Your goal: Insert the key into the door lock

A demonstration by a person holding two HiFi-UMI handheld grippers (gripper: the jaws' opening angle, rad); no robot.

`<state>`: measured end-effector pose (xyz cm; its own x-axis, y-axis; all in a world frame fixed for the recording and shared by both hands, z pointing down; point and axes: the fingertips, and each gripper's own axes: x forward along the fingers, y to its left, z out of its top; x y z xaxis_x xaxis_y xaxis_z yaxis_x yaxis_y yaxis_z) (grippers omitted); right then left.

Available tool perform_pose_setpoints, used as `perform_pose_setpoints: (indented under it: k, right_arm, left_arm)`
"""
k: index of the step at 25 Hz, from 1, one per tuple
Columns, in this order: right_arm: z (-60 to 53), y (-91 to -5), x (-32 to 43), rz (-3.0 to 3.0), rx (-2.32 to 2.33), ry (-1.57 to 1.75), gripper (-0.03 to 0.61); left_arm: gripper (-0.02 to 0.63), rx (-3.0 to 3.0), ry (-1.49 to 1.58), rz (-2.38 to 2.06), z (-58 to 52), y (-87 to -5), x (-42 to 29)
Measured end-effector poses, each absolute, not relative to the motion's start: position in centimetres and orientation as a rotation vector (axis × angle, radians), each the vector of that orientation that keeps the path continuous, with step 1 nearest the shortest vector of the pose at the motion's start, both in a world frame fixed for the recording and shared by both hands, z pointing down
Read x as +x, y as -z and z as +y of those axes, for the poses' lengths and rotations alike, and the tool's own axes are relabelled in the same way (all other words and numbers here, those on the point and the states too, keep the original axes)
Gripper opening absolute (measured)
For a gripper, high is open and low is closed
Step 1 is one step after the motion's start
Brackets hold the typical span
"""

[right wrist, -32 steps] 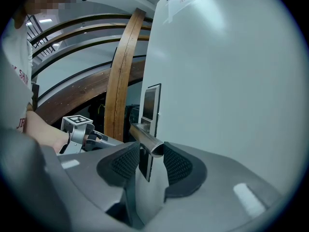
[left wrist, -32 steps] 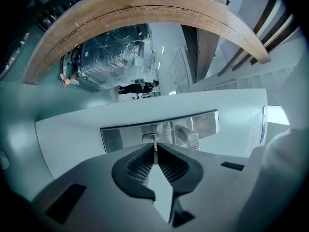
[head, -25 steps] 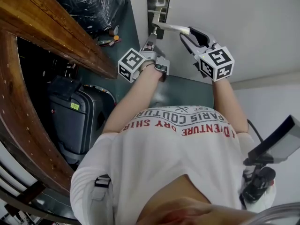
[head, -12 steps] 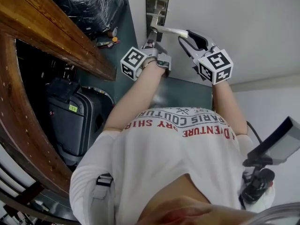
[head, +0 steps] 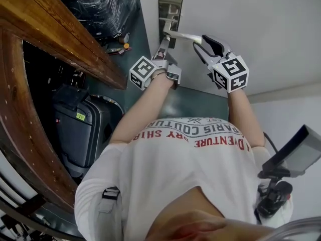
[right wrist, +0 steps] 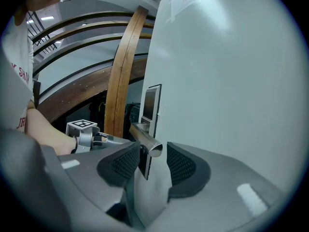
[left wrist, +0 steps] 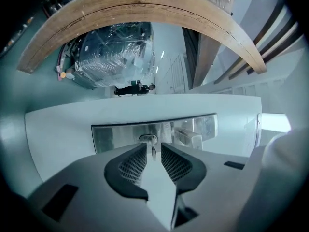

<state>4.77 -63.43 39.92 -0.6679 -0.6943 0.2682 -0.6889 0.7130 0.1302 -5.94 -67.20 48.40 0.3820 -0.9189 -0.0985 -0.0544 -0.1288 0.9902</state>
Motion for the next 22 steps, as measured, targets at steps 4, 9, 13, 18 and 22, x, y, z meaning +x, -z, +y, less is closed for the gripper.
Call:
perform_pose_setpoints:
  k: [4,9,13,18,22]
  right_arm:
    - [-61.1,-40.1,6.0,-2.651,1.122,-0.023,0.143]
    - [-51.7,-40.2,5.8,-2.709,0.954,-0.115,0.141]
    - [-41.1,-40.2,6.4,-2.713,0.832,-0.083,0.002]
    - [-27.7,-38.9,6.8,-2.764,0.720,-0.108,0.002]
    - [-19.6,-39.1,6.6,-2.783,0.657,-0.150,0.002]
  left_arm:
    - [0.074,1.663,0.875,-0.922,-63.7,-48.4,-6.1]
    - [0.060,2.106,0.587,-0.945,-54.5,-44.4,-4.0]
    - [0.002,2.500,0.222,-1.044,-43.4,-41.5,-1.0]
    - [0.002,2.729,-0.054,-1.030,-28.5,-39.0,2.9]
    - [0.002,2.790,-0.147,-1.049,-20.0,-37.9,3.4]
